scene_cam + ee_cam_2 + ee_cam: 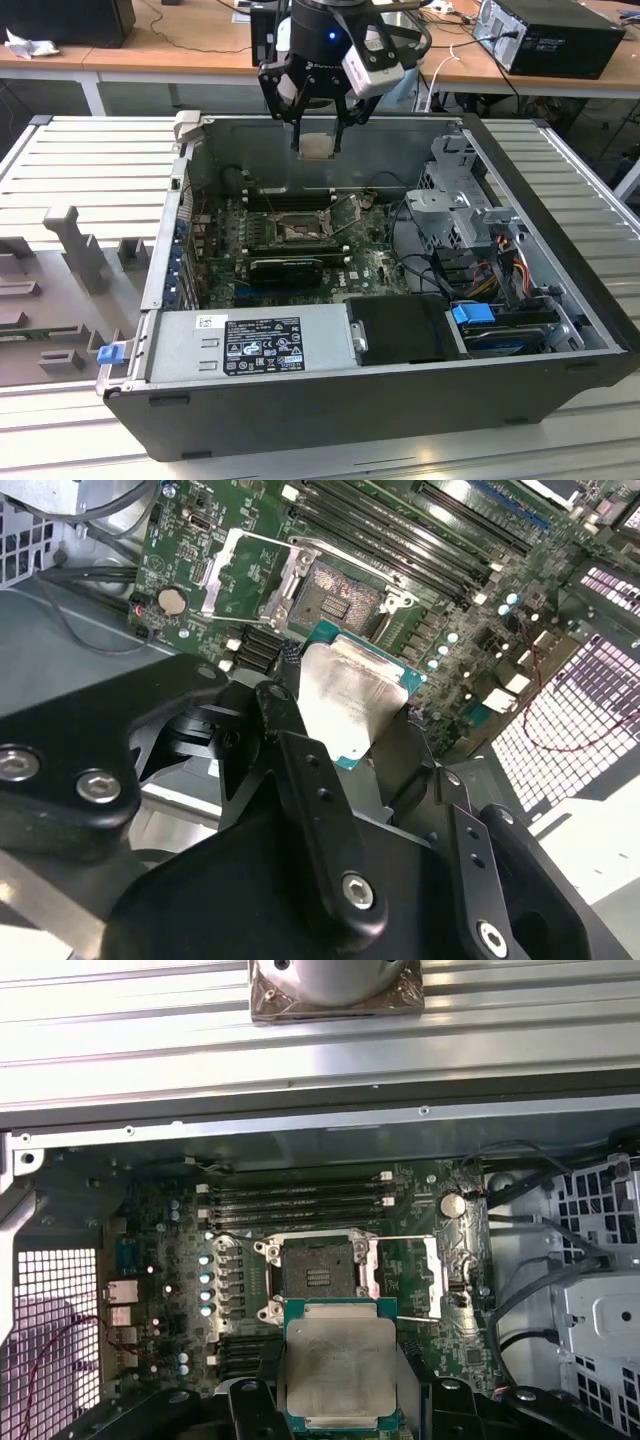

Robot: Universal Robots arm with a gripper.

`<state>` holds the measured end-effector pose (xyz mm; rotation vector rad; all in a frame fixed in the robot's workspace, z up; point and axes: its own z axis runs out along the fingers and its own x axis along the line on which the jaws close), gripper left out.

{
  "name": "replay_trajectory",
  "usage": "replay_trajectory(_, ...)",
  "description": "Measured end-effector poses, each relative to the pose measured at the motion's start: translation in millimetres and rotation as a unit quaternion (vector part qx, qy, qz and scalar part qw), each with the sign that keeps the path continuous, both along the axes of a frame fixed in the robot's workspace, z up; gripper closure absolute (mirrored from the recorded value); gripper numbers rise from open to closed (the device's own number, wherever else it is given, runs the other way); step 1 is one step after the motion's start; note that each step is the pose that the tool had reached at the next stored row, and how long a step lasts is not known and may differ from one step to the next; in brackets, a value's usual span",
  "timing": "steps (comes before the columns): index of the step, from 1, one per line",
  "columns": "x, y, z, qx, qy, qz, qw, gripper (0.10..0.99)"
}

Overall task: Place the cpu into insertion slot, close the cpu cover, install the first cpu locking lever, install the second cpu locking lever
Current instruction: 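Place the cpu into insertion slot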

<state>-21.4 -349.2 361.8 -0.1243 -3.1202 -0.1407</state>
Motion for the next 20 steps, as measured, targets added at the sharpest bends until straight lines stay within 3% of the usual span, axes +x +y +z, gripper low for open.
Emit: replay_trajectory(20,0.0,0.0,0.0,0.0,0.0,-0.043,0.9991,0.557)
